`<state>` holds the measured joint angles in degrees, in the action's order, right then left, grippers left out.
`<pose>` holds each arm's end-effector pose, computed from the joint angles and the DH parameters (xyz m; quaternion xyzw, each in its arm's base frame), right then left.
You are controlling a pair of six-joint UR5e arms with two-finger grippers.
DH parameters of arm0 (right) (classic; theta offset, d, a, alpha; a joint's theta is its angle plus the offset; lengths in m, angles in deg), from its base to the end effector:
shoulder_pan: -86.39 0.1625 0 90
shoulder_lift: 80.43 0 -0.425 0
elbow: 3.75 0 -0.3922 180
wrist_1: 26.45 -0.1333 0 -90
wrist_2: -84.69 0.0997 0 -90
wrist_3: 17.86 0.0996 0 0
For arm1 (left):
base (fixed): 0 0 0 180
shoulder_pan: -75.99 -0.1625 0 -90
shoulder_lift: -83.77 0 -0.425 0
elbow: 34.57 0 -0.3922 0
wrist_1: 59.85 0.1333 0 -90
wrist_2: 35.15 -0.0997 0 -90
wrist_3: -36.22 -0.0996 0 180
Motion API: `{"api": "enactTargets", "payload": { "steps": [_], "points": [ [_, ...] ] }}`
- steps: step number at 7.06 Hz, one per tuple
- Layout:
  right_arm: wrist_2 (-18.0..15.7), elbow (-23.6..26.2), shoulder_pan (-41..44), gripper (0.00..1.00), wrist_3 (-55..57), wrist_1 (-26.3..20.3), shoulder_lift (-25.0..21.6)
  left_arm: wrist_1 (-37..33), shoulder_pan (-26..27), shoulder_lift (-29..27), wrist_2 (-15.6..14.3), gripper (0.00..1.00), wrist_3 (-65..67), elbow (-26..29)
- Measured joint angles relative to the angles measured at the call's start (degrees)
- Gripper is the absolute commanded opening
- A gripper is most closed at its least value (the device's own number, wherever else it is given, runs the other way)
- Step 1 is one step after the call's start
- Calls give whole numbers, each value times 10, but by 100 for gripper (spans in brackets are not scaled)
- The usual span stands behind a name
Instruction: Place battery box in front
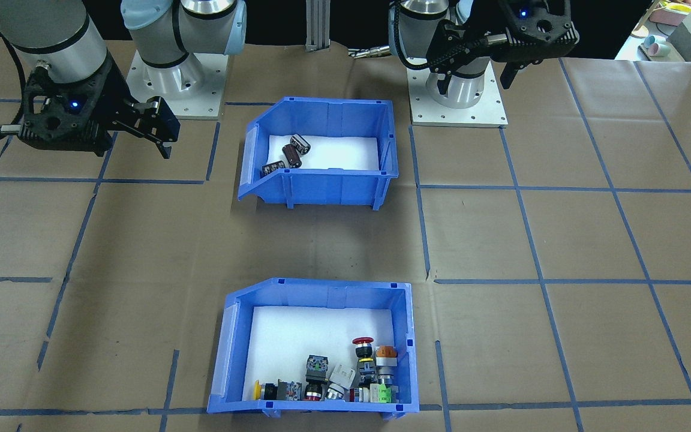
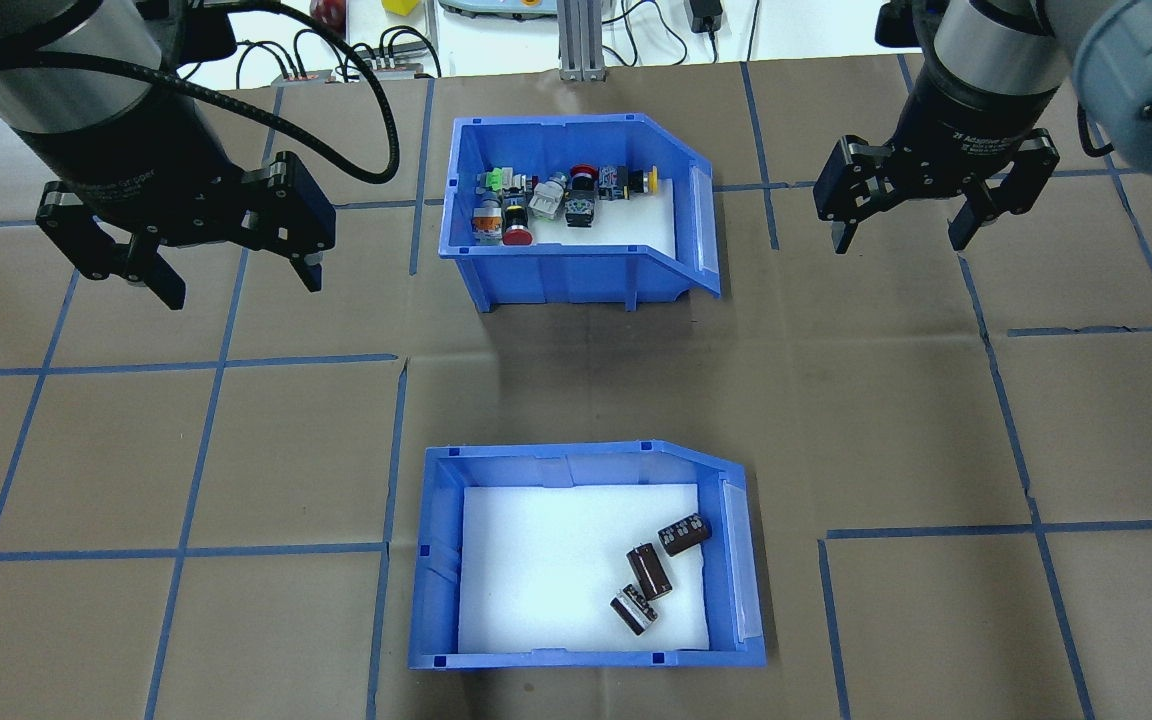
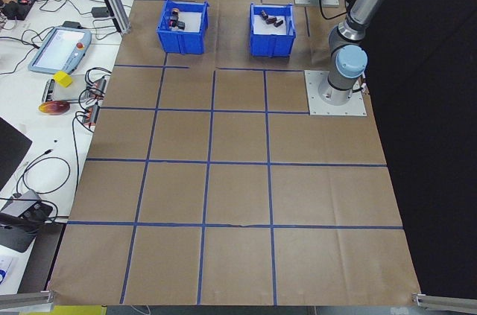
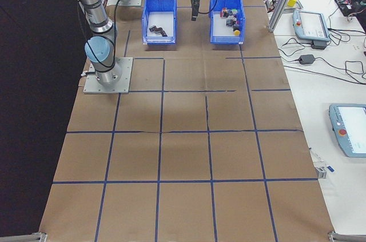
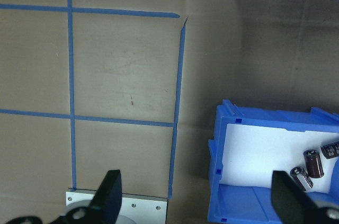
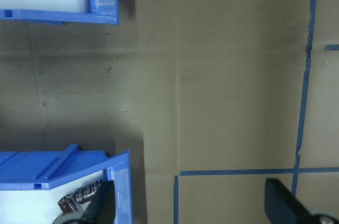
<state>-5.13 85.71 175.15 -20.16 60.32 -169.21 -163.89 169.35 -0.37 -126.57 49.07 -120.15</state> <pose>0.1229 -0.4967 0.4766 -0.0092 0.9994 0.0340 0.0026 -0.1561 -0.4271 0.5494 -0.0823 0.9960 0.0307 0.0169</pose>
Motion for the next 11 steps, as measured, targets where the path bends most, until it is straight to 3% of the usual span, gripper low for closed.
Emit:
{"api": "enactTargets", "payload": {
  "steps": [3, 6, 9, 11],
  "points": [
    [6, -3, 3, 100, -174, 49, 43, -2, 3, 29, 1, 99, 198, -45],
    [8, -40, 37, 100, -347, 116, 106, -2, 5, 127, 21, 99, 463, -159],
    [6, -172, 129, 100, -441, 113, 224, 41, 13, 230, 91, 99, 681, -297],
    [2, -257, 190, 100, -466, 101, 298, 65, 52, 247, 127, 99, 790, -338]
  ]
}}
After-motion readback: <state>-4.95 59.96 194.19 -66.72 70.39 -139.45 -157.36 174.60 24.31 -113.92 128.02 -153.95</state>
